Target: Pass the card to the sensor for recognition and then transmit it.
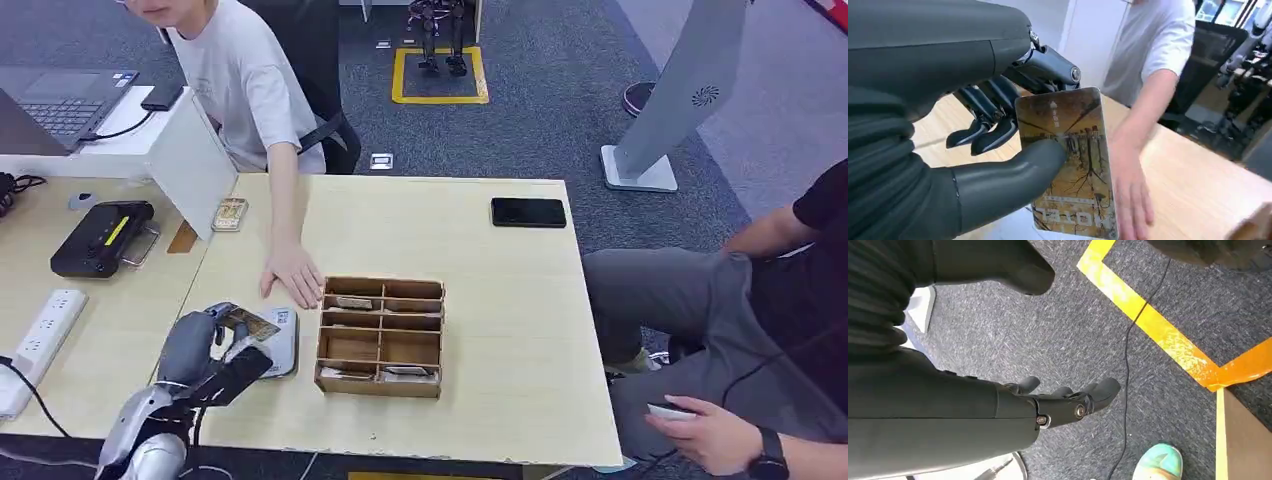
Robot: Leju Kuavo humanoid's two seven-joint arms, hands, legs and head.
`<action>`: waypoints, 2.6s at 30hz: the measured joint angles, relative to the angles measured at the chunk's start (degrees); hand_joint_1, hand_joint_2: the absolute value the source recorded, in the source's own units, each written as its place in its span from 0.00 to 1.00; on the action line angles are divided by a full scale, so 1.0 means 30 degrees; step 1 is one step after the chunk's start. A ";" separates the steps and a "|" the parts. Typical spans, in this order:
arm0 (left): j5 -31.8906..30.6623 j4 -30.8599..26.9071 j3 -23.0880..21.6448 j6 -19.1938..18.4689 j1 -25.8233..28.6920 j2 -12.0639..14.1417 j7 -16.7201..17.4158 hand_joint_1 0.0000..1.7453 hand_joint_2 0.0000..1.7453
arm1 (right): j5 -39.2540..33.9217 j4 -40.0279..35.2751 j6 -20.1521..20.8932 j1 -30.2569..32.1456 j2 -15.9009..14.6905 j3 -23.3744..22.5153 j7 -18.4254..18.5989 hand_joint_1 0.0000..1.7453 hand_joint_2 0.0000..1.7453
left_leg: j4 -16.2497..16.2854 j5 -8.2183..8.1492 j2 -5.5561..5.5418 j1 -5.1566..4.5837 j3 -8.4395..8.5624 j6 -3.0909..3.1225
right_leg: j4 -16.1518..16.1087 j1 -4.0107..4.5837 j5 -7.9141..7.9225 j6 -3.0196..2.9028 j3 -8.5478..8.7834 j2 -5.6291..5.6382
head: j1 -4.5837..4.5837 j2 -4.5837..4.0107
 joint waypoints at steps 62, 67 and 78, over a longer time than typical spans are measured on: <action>-0.4303 0.6549 -0.0801 0.0997 -0.1259 -0.0415 0.1078 1.00 1.00 | 0.0000 -0.0342 0.0867 -0.0054 0.0000 0.0801 0.0342 0.00 1.00 | -0.0006 -0.0001 -0.0018 -0.0002 0.0052 0.0000 | 0.0001 -0.0002 -0.0002 -0.0002 0.0079 -0.0019 | 0.0000 0.0000; -0.4208 0.6956 -0.0801 0.1004 -0.1442 -0.0496 0.1158 1.00 1.00 | 0.0000 -0.0372 0.0918 -0.0055 0.0000 0.0830 0.0379 0.00 1.00 | -0.0012 0.0002 -0.0019 -0.0001 0.0079 -0.0002 | 0.0001 -0.0002 -0.0001 -0.0003 0.0110 -0.0029 | 0.0000 0.0000; -0.4034 0.7474 -0.0801 0.1208 -0.1629 -0.0546 0.1187 1.00 1.00 | 0.0000 -0.0437 0.0940 -0.0052 0.0000 0.0911 0.0386 0.00 1.00 | -0.0030 0.0027 -0.0024 0.0000 0.0169 -0.0039 | 0.0004 -0.0003 0.0019 -0.0027 0.0186 -0.0033 | 0.0000 0.0000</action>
